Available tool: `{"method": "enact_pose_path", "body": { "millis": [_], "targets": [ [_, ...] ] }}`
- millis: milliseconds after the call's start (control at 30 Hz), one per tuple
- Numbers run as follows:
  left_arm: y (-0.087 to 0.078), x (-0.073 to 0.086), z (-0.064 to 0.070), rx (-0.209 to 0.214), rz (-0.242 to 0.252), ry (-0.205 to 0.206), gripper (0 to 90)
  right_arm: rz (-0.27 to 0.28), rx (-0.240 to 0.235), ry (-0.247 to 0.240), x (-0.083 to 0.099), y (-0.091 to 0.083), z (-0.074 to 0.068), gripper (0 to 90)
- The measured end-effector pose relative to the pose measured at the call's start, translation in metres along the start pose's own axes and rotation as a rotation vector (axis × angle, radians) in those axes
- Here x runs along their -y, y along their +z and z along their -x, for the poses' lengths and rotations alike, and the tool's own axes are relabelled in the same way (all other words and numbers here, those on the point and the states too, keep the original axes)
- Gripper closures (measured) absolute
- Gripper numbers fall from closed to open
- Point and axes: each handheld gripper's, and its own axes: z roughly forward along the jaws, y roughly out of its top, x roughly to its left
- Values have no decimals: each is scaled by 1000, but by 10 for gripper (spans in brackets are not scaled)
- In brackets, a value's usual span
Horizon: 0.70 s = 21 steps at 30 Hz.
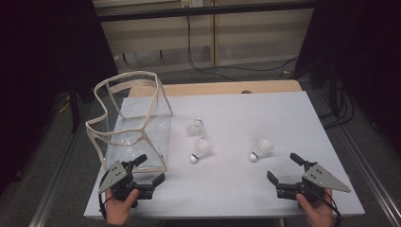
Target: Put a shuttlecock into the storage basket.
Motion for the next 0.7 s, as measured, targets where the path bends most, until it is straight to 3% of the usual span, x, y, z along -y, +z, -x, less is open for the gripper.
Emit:
{"method": "enact_pose_path", "body": {
  "millis": [700],
  "targets": [
    [8, -2, 8, 39, -18, 7, 14, 7, -6, -12, 0, -1, -1, 1]
  ]
}}
